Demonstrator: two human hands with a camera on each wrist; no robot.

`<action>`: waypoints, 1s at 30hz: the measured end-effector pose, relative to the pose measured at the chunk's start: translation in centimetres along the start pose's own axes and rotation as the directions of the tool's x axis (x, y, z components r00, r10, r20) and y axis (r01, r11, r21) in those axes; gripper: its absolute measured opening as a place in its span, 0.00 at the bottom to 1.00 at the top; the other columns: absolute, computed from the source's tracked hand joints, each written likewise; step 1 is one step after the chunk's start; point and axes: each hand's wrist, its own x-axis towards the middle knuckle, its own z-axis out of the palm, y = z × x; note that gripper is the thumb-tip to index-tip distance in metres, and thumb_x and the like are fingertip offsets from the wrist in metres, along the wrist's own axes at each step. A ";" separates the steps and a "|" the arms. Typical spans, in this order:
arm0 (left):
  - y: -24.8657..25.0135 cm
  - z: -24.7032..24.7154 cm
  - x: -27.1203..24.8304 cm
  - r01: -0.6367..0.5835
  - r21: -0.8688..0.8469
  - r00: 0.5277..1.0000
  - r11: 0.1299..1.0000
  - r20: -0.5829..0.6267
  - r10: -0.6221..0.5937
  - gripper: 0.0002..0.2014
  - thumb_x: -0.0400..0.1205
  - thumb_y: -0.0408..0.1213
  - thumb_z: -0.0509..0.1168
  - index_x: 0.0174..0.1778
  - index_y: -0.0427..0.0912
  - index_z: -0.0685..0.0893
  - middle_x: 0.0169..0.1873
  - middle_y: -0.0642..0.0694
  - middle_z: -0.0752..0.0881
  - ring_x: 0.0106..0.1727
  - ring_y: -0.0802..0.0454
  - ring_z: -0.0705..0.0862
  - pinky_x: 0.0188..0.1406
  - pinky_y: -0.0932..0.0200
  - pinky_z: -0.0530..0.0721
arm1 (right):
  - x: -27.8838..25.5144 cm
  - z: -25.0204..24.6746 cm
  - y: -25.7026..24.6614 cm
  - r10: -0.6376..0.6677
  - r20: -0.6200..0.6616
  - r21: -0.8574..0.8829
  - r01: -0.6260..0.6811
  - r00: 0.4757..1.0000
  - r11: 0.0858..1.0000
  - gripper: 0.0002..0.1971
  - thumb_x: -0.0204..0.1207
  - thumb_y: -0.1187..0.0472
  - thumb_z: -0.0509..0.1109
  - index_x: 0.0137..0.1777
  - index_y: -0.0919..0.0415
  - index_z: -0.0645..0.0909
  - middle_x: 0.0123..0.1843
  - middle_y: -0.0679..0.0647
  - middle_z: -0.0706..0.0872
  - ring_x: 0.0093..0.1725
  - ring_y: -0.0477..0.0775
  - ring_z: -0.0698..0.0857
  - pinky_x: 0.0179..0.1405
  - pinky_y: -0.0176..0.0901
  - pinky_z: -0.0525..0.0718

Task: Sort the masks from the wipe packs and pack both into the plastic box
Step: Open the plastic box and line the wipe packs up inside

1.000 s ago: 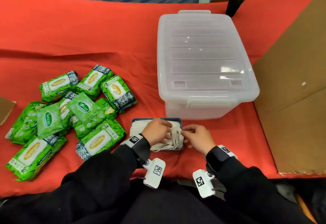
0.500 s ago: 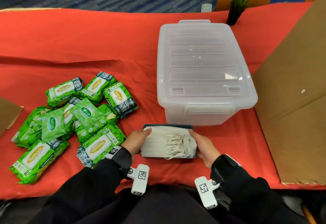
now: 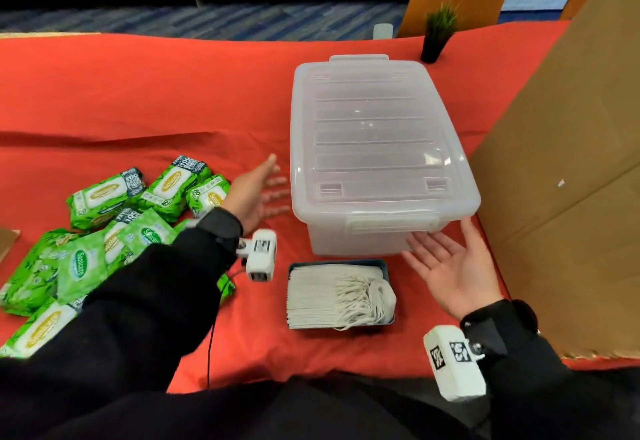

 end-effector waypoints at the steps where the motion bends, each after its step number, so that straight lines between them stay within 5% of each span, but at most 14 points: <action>1: 1.3 0.5 0.8 -0.023 0.016 0.999 1.000 0.040 0.022 0.18 0.84 0.55 0.68 0.61 0.46 0.84 0.51 0.46 0.88 0.50 0.47 0.88 0.49 0.46 0.87 | 0.0 0.7 -0.3 0.030 0.009 0.044 -0.030 1.000 0.999 0.34 0.80 0.39 0.70 0.76 0.65 0.72 0.70 0.66 0.85 0.68 0.66 0.86 0.71 0.65 0.81; 5: 3.0 1.7 2.7 -0.111 0.201 0.979 0.973 0.192 0.071 0.12 0.82 0.31 0.72 0.61 0.42 0.86 0.49 0.46 0.93 0.49 0.47 0.91 0.45 0.51 0.91 | -0.1 3.9 0.2 0.036 0.020 0.053 -0.037 0.999 0.998 0.30 0.77 0.51 0.78 0.75 0.58 0.74 0.70 0.66 0.84 0.65 0.68 0.87 0.70 0.67 0.83; 8: 2.6 2.6 3.0 -0.166 0.158 0.963 0.973 0.237 0.126 0.11 0.81 0.25 0.71 0.58 0.37 0.85 0.49 0.42 0.93 0.49 0.46 0.91 0.39 0.53 0.92 | 0.7 4.9 -0.4 -0.051 -0.048 0.010 0.052 0.998 0.999 0.26 0.75 0.63 0.79 0.73 0.56 0.78 0.67 0.64 0.85 0.62 0.67 0.89 0.56 0.65 0.90; 11: 2.3 3.3 2.8 -0.209 0.001 0.960 0.978 0.190 0.205 0.22 0.74 0.29 0.77 0.62 0.34 0.80 0.55 0.37 0.90 0.49 0.43 0.91 0.37 0.47 0.92 | 2.3 5.8 -2.1 -0.101 -0.073 -0.012 0.100 0.992 0.995 0.27 0.75 0.70 0.78 0.73 0.56 0.78 0.68 0.62 0.85 0.60 0.67 0.90 0.40 0.60 0.92; 14: 1.2 2.8 2.5 -0.249 -0.058 0.963 0.967 0.093 0.254 0.33 0.71 0.34 0.79 0.70 0.28 0.75 0.60 0.31 0.87 0.49 0.41 0.92 0.33 0.46 0.91 | 3.3 7.6 -3.6 -0.116 -0.046 -0.049 0.114 0.992 0.992 0.24 0.77 0.72 0.74 0.72 0.56 0.78 0.64 0.61 0.84 0.57 0.65 0.89 0.37 0.58 0.92; 21: -3.1 1.5 0.6 -0.297 -0.026 0.954 0.954 -0.050 0.296 0.22 0.77 0.29 0.78 0.63 0.30 0.77 0.44 0.35 0.84 0.44 0.40 0.89 0.29 0.45 0.91 | 5.6 9.1 -3.1 -0.116 -0.106 -0.168 0.097 0.988 0.981 0.28 0.70 0.73 0.67 0.72 0.61 0.80 0.64 0.63 0.87 0.59 0.66 0.88 0.47 0.65 0.91; 24: -2.8 0.2 0.5 -0.213 0.130 0.974 0.968 -0.046 0.220 0.29 0.74 0.40 0.82 0.65 0.39 0.74 0.44 0.40 0.83 0.41 0.48 0.90 0.33 0.39 0.92 | 6.4 8.8 -2.5 -0.137 -0.105 -0.198 0.114 0.985 0.974 0.25 0.70 0.67 0.72 0.69 0.60 0.79 0.61 0.61 0.87 0.54 0.62 0.89 0.54 0.63 0.89; 26: -0.7 -1.6 1.8 -0.207 0.233 0.968 0.950 -0.093 0.233 0.29 0.75 0.49 0.80 0.65 0.42 0.75 0.46 0.43 0.83 0.41 0.50 0.89 0.33 0.41 0.91 | 6.8 8.5 -2.3 -0.184 -0.091 -0.224 0.159 0.979 0.961 0.32 0.67 0.61 0.82 0.72 0.58 0.77 0.63 0.59 0.90 0.57 0.62 0.92 0.57 0.67 0.89; 30: 8.2 -6.0 7.9 -0.311 0.536 0.854 0.785 -0.204 0.478 0.23 0.80 0.52 0.74 0.65 0.46 0.79 0.46 0.48 0.84 0.45 0.46 0.87 0.40 0.46 0.88 | 8.0 8.3 -1.5 -0.275 -0.111 -0.314 0.229 0.955 0.922 0.38 0.66 0.62 0.86 0.76 0.56 0.73 0.63 0.58 0.91 0.57 0.60 0.93 0.59 0.66 0.90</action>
